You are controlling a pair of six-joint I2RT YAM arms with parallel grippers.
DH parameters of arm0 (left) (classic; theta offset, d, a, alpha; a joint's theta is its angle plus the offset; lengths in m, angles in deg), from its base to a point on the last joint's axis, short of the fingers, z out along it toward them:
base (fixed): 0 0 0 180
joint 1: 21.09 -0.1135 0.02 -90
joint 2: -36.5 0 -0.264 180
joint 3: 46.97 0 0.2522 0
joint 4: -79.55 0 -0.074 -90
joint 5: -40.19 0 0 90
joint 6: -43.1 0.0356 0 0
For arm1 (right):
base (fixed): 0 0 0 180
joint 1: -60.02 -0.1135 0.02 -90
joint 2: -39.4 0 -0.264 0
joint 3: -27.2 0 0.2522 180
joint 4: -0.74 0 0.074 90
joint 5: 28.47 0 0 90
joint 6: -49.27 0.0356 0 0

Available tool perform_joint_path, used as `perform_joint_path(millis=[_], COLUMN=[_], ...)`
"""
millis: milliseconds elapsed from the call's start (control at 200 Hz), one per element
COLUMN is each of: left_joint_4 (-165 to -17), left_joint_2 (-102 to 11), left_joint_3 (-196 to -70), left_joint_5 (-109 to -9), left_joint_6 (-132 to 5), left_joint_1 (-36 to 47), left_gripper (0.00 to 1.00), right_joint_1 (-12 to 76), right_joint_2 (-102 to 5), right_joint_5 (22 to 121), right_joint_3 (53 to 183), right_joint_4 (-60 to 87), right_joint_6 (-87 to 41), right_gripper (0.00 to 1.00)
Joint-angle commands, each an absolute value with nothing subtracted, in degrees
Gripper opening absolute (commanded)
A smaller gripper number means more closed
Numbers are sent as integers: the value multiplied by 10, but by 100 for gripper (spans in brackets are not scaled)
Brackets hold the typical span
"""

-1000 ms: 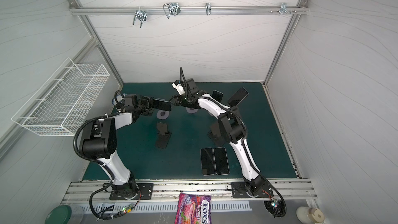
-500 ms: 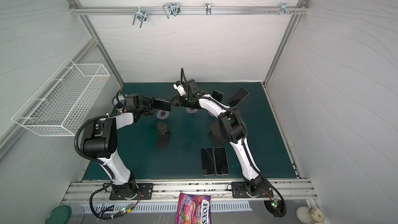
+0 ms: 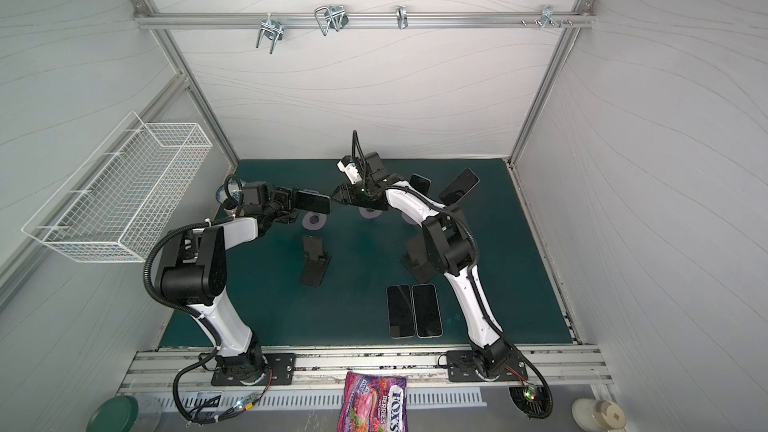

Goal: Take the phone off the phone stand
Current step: 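Lift the teal phone off its stand with the left gripper while the right lifts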

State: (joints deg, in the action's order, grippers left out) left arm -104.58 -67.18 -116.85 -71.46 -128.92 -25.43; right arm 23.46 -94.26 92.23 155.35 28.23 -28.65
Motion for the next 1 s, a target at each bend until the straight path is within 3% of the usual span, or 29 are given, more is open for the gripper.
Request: perform_joint_path(millis=[0,995], left_joint_4=[-1076,-1075], left_joint_2=[-675,-630], left_joint_3=[-1170,-1172], left_joint_5=[-716,-719], left_joint_6=[-1294,-1290], left_joint_1=[-251,-251], left_gripper=[74,69], right_joint_1=[241,242], right_joint_2=[-923,-878], right_joint_5=[935,917], right_joint_3=[1551,1534], right_joint_4=[286,301], right_joint_6=[-297,-304], right_gripper=[56,57])
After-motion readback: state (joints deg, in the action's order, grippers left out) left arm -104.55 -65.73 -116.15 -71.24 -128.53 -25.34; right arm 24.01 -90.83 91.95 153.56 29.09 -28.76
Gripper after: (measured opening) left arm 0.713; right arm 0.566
